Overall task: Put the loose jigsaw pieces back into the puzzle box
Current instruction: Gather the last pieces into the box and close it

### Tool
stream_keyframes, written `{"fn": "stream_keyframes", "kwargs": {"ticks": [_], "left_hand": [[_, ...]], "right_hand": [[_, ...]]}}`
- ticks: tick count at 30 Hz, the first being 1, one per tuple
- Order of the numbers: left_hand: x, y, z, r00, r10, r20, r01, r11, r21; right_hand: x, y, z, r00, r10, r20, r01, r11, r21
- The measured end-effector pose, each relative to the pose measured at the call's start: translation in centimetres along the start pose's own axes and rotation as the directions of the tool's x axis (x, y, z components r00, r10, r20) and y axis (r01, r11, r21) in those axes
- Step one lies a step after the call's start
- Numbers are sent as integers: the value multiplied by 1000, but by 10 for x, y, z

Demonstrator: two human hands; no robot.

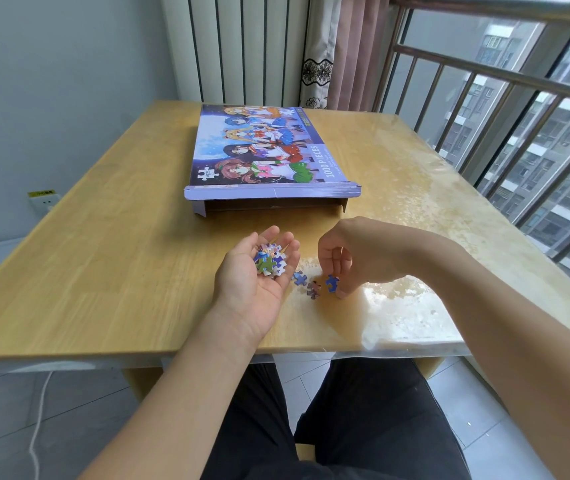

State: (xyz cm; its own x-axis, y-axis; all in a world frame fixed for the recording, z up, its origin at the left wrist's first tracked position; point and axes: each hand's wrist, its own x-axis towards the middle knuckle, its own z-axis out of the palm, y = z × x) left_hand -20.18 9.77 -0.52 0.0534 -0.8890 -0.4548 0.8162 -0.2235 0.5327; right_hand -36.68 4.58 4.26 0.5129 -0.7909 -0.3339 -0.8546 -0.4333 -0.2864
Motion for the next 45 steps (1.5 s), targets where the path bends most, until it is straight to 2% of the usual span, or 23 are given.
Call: {"fn": "stream_keyframes", "kwargs": {"ticks": [7,24,30,32,34,36,37,38,39,41,42,43,45], "left_hand": [[1,1,1,1000,1,-3,-1,1000,-3],[0,1,1,1000,1,6,0,1000,-1],[1,-1,2,1000,-9,15,9,1000,-2],[2,-1,1,1000,-9,13,9,1000,-3],[3,-1,0,1000,-14,13,14,1000,-9],[3,-2,1,1000,-20,17,20,1000,-18],[2,-3,3,1000,-22,15,22,1000,-20],[2,-4,3,1000,-24,10,24,999,-27],[1,-3,3,1000,-26,1,26,999,-36],[2,0,1,1000,-28,-12,27,997,-68],[2,3,-1,1000,-21,-19,19,996,-84],[3,7,-5,1000,-6,-29,3,995,-100],[6,14,-11,998,24,-50,-30,993,-117]], "right_hand": [[-2,2,2,1000,-29,-5,29,996,87],[-4,4,7,998,19,-61,-15,997,79],[-6,3,7,997,-39,-60,45,994,98],[-6,7,2,997,-56,-59,65,984,164],[-4,8,-4,989,-95,-109,128,926,355],[0,-2,-9,981,-119,-153,188,773,606],[5,-10,-9,978,-120,-168,203,695,689],[12,-17,-8,974,-110,-200,221,668,710],[19,-23,-7,961,-92,-261,246,712,657],[23,-29,-10,904,-87,-419,274,869,411],[20,-29,-12,881,-86,-464,261,908,327],[16,-27,-15,886,-92,-454,243,926,287],[8,-23,-11,955,-83,-285,141,972,190]]}}
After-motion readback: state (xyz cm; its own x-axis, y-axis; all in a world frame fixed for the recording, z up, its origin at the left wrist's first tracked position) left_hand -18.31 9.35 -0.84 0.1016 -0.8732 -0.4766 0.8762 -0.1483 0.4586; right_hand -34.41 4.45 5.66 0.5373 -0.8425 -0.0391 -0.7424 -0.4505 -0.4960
